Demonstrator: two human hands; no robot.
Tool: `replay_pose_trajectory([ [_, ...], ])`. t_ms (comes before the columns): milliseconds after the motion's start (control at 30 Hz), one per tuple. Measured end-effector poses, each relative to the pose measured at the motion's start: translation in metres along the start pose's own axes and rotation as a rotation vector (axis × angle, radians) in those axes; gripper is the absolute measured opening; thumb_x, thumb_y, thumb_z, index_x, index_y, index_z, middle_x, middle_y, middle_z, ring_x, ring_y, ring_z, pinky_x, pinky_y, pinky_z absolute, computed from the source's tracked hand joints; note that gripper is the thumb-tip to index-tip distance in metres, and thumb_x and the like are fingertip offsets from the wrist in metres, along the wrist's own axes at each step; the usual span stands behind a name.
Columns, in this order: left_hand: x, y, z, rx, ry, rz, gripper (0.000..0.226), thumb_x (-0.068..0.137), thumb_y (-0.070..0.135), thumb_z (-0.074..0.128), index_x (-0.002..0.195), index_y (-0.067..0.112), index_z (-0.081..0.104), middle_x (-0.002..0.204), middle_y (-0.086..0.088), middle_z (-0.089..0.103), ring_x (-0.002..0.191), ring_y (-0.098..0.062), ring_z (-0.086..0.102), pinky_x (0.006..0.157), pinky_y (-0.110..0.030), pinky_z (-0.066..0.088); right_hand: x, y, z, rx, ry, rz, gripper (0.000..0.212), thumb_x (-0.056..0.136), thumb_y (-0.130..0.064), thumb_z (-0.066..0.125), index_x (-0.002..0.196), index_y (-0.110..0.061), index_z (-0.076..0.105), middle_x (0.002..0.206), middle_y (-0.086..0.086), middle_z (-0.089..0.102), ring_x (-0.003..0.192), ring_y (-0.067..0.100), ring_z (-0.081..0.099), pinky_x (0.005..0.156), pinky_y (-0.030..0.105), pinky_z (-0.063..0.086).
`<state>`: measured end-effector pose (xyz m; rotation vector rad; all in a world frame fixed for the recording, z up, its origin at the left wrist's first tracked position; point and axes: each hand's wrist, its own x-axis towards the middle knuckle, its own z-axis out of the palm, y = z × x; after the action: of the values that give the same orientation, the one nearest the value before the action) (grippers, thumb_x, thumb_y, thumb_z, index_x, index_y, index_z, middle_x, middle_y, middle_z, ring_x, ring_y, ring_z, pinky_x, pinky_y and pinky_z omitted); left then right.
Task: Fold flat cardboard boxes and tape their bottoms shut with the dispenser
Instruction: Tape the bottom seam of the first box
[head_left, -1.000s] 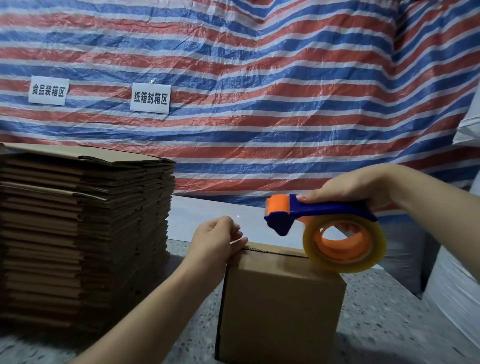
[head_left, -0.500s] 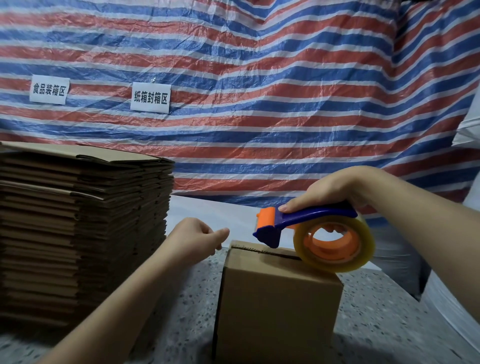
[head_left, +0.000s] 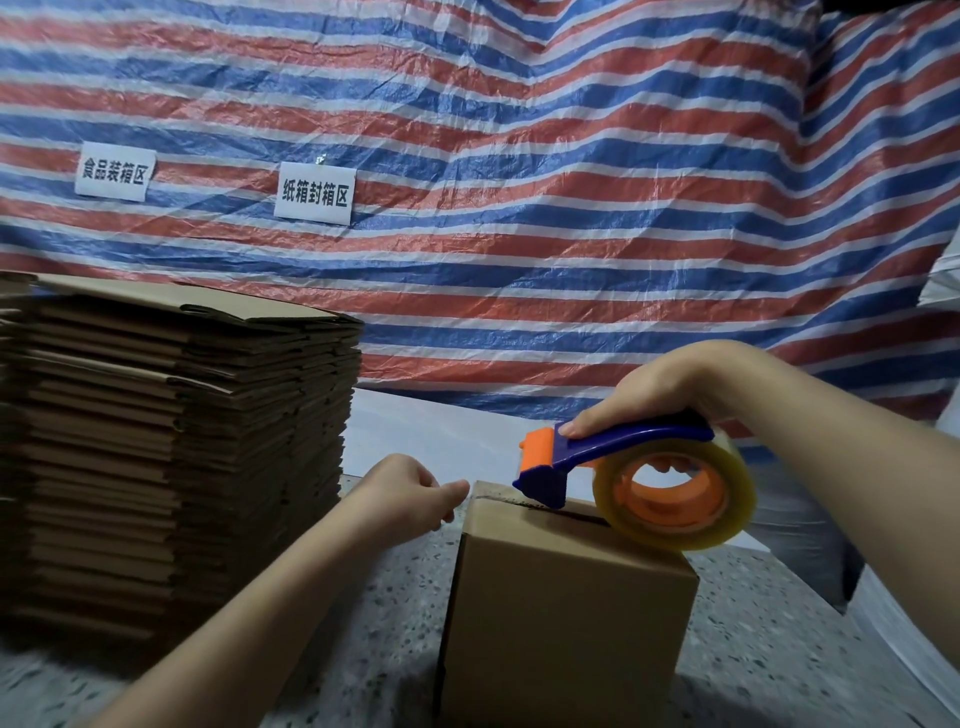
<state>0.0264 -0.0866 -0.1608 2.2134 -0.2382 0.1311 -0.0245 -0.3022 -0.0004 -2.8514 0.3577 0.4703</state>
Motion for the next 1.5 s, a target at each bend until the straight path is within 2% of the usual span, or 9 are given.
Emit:
replay_pose_trajectory([
  [233,-0.006,-0.012,0.014,-0.229,-0.089,-0.120,0.050,0.091,0.057,0.059,0.059,0.019,0.060,0.038,0.014,0.046,0.041,-0.007,0.039,0.040,-0.016,0.029,0.004,0.002,0.000,-0.009,-0.007,-0.021,0.058,0.080,-0.068,0.068,0.097,-0.013,0.066,0.068,0.002,0.074,0.054,0.014,0.070,0.050,0.023,0.055],
  [400,-0.013,-0.020,0.030,-0.631,-0.236,-0.306,0.042,0.090,0.052,0.064,0.073,0.015,0.057,0.059,0.004,0.048,0.044,-0.008,0.033,0.042,-0.020,0.026,0.008,0.004,-0.001,0.007,-0.009,-0.034,0.057,0.080,-0.067,0.070,0.100,-0.014,0.066,0.071,0.003,0.075,0.056,0.015,0.071,0.052,0.023,0.055],
  [867,-0.033,-0.016,0.056,-0.654,-0.130,-0.483,0.043,0.090,0.055,0.059,0.072,0.016,0.051,0.065,0.000,0.047,0.060,-0.014,0.040,0.049,-0.021,0.030,0.016,0.004,-0.001,0.016,-0.013,-0.035,0.060,0.076,-0.067,0.074,0.102,-0.012,0.069,0.078,0.004,0.076,0.059,0.016,0.071,0.055,0.024,0.057],
  [933,-0.037,-0.018,0.058,-0.593,0.007,-0.372,0.030,0.101,0.041,0.049,0.092,0.014,0.058,0.082,0.000,0.056,0.073,-0.013,0.050,0.059,-0.024,0.037,0.016,0.003,-0.001,0.013,-0.031,-0.038,0.059,0.077,-0.066,0.074,0.102,-0.013,0.069,0.077,0.004,0.076,0.059,0.015,0.071,0.055,0.024,0.057],
  [1000,-0.040,-0.017,0.054,-0.610,0.158,-0.153,0.037,0.104,0.048,0.035,0.121,0.023,0.057,0.115,0.007,0.059,0.105,-0.014,0.056,0.085,-0.030,0.043,0.016,0.003,-0.001,0.016,-0.034,-0.043,0.059,0.077,-0.067,0.074,0.101,-0.013,0.069,0.077,0.004,0.076,0.059,0.015,0.070,0.054,0.024,0.056],
  [1100,-0.049,-0.002,0.055,-0.575,0.052,0.073,0.058,0.096,0.063,0.036,0.150,0.041,0.033,0.145,0.020,0.038,0.141,-0.008,0.031,0.113,-0.033,0.024,0.017,0.004,-0.002,0.020,-0.015,-0.043,0.060,0.076,-0.067,0.075,0.103,-0.013,0.068,0.077,0.004,0.077,0.059,0.015,0.072,0.053,0.024,0.056],
  [1200,-0.057,0.006,0.061,-0.539,0.010,0.074,0.058,0.098,0.056,0.040,0.153,0.041,0.027,0.158,0.012,0.030,0.144,-0.012,0.027,0.116,-0.034,0.023,0.017,0.005,-0.002,0.024,-0.028,-0.039,0.061,0.075,-0.068,0.074,0.103,-0.014,0.068,0.076,0.004,0.077,0.059,0.015,0.072,0.053,0.024,0.056],
  [1367,-0.063,0.005,0.055,-0.408,-0.012,0.048,0.052,0.097,0.059,0.036,0.138,0.030,0.051,0.140,0.005,0.055,0.127,-0.014,0.049,0.113,-0.041,0.037,0.017,0.006,-0.001,0.033,-0.021,-0.054,0.061,0.076,-0.067,0.074,0.103,-0.014,0.068,0.076,0.003,0.077,0.059,0.014,0.072,0.053,0.024,0.056],
  [1500,-0.061,0.004,0.045,-0.118,0.124,0.296,0.063,0.100,0.052,0.040,0.156,0.038,0.015,0.156,0.026,0.015,0.140,0.007,0.016,0.116,-0.021,0.015,0.015,0.006,-0.001,0.034,-0.040,-0.063,0.056,0.081,-0.065,0.071,0.101,-0.013,0.068,0.075,0.003,0.075,0.058,0.014,0.070,0.055,0.024,0.056],
])
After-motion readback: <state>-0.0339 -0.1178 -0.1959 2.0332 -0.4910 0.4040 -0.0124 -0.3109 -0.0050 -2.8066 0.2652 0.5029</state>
